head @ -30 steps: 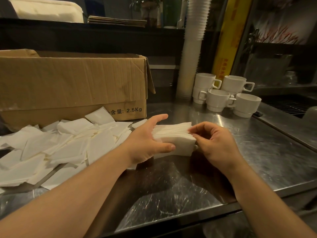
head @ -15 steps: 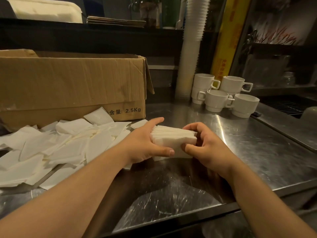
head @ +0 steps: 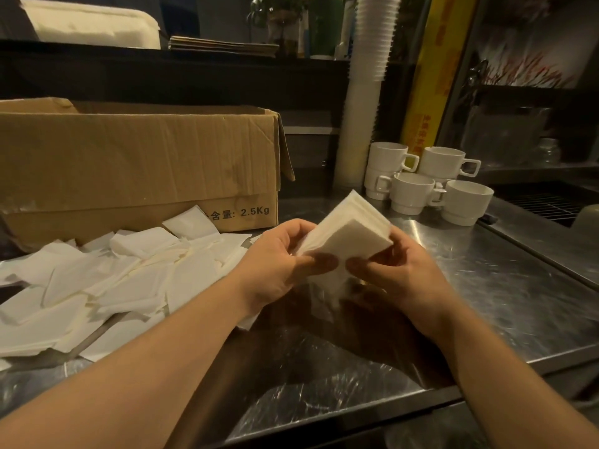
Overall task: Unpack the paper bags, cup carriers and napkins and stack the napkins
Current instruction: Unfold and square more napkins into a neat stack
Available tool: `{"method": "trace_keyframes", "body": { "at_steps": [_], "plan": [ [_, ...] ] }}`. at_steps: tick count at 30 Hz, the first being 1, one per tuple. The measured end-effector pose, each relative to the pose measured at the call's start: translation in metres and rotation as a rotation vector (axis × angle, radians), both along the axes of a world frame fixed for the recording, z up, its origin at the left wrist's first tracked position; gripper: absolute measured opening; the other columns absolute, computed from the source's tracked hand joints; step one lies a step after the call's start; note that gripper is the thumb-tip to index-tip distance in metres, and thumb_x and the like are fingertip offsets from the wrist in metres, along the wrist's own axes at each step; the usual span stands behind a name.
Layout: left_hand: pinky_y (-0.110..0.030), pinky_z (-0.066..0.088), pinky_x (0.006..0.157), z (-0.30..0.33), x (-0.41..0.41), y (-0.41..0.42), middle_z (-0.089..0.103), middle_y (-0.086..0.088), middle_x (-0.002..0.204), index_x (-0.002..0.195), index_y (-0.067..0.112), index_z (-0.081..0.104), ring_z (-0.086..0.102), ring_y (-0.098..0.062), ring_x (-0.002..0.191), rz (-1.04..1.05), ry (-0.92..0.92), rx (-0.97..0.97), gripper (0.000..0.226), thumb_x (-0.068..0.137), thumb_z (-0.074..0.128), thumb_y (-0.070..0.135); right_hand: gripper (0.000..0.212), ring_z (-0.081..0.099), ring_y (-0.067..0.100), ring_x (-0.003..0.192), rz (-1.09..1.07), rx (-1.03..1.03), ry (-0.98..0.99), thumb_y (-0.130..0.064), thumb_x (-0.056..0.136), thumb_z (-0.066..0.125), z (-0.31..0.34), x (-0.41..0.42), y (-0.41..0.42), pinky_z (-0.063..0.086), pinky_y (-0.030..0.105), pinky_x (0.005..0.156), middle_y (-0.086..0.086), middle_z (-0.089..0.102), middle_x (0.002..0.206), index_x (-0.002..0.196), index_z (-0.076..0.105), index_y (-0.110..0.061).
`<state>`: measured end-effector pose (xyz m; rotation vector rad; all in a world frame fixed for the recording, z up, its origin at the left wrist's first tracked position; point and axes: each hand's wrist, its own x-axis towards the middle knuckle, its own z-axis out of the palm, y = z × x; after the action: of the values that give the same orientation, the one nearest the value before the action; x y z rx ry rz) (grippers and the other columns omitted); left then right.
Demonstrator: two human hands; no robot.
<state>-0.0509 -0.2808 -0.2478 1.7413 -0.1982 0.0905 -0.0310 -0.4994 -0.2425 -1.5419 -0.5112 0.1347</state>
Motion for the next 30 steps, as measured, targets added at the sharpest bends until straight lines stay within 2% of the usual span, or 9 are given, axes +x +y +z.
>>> {"method": "trace_keyframes", "body": {
  "at_steps": [3, 6, 9, 12, 17, 20, 22, 25, 30],
  "plan": [
    [-0.038, 0.060, 0.096, -0.001, -0.001, -0.004, 0.073, 0.011, 0.113, 0.121, 0.032, 0.063, 0.069, -0.010, 0.109, -0.022, -0.024, 0.064, 0.049, 0.077, 0.086, 0.031, 0.053, 0.072, 0.012, 0.105, 0.055, 0.035, 0.011, -0.020, 0.075, 0.078, 0.000, 0.000, 0.002, 0.063, 0.032, 0.080, -0.008, 0.075, 0.112, 0.122, 0.059, -0.032],
    [-0.022, 0.055, 0.094, -0.003, -0.002, -0.005, 0.066, 0.023, 0.119, 0.126, 0.047, 0.053, 0.062, -0.001, 0.114, -0.013, -0.038, 0.140, 0.059, 0.083, 0.086, 0.021, 0.049, 0.071, 0.018, 0.107, 0.012, 0.009, -0.064, -0.029, 0.073, 0.076, -0.001, 0.001, 0.002, 0.063, 0.033, 0.081, 0.002, 0.074, 0.114, 0.118, 0.059, -0.017],
    [-0.022, 0.056, 0.094, -0.003, 0.000, -0.006, 0.059, 0.022, 0.125, 0.134, 0.049, 0.042, 0.058, -0.003, 0.118, 0.022, -0.079, 0.200, 0.074, 0.079, 0.089, 0.031, 0.046, 0.069, 0.019, 0.105, -0.071, 0.003, -0.147, -0.039, 0.070, 0.076, -0.005, 0.003, 0.002, 0.063, 0.037, 0.079, -0.002, 0.071, 0.111, 0.112, 0.065, -0.022],
    [-0.018, 0.054, 0.093, -0.003, 0.000, -0.003, 0.057, 0.022, 0.129, 0.147, 0.044, 0.037, 0.056, -0.002, 0.118, 0.042, -0.085, 0.192, 0.092, 0.076, 0.092, 0.026, 0.035, 0.066, 0.012, 0.109, -0.098, -0.081, -0.225, -0.026, 0.080, 0.079, -0.011, 0.006, 0.003, 0.061, 0.034, 0.083, -0.014, 0.069, 0.113, 0.113, 0.069, -0.029],
    [-0.028, 0.054, 0.102, -0.005, 0.002, 0.005, 0.068, 0.024, 0.112, 0.124, 0.044, 0.057, 0.063, 0.000, 0.110, 0.006, -0.006, 0.296, 0.059, 0.080, 0.090, 0.023, 0.051, 0.062, 0.002, 0.103, -0.163, -0.216, -0.275, -0.030, 0.078, 0.084, -0.015, 0.011, 0.005, 0.058, 0.024, 0.084, -0.020, 0.066, 0.107, 0.122, 0.061, -0.043],
    [-0.033, 0.058, 0.099, -0.004, 0.003, 0.010, 0.067, 0.020, 0.115, 0.126, 0.038, 0.061, 0.063, -0.007, 0.113, -0.029, 0.008, 0.301, 0.061, 0.077, 0.092, 0.021, 0.068, 0.063, 0.002, 0.102, -0.080, -0.333, -0.190, -0.036, 0.071, 0.089, -0.015, 0.011, 0.006, 0.058, 0.022, 0.082, -0.016, 0.062, 0.113, 0.129, 0.055, -0.041],
    [-0.034, 0.059, 0.097, -0.003, 0.002, 0.010, 0.063, 0.015, 0.120, 0.128, 0.036, 0.059, 0.061, -0.011, 0.114, -0.028, 0.010, 0.296, 0.063, 0.076, 0.091, 0.018, 0.054, 0.064, 0.001, 0.098, -0.077, -0.406, -0.246, -0.031, 0.074, 0.089, -0.016, 0.011, 0.006, 0.057, 0.019, 0.077, -0.014, 0.065, 0.108, 0.119, 0.060, -0.038],
    [-0.039, 0.060, 0.097, -0.003, 0.001, 0.009, 0.064, 0.012, 0.119, 0.125, 0.037, 0.061, 0.062, -0.013, 0.114, 0.010, -0.025, 0.248, 0.061, 0.077, 0.091, 0.016, 0.043, 0.065, 0.002, 0.094, -0.111, -0.294, -0.228, -0.018, 0.081, 0.084, -0.014, 0.010, 0.005, 0.059, 0.021, 0.073, -0.011, 0.065, 0.106, 0.115, 0.062, -0.034],
    [-0.028, 0.057, 0.100, -0.001, 0.000, 0.007, 0.051, 0.019, 0.137, 0.152, 0.044, 0.031, 0.059, -0.015, 0.122, -0.095, 0.044, 0.196, 0.105, 0.064, 0.088, 0.038, 0.076, 0.060, 0.006, 0.111, -0.001, -0.334, -0.230, -0.025, 0.083, 0.083, -0.016, 0.011, 0.003, 0.058, 0.026, 0.089, -0.015, 0.056, 0.123, 0.144, 0.039, -0.041]
  ]
}}
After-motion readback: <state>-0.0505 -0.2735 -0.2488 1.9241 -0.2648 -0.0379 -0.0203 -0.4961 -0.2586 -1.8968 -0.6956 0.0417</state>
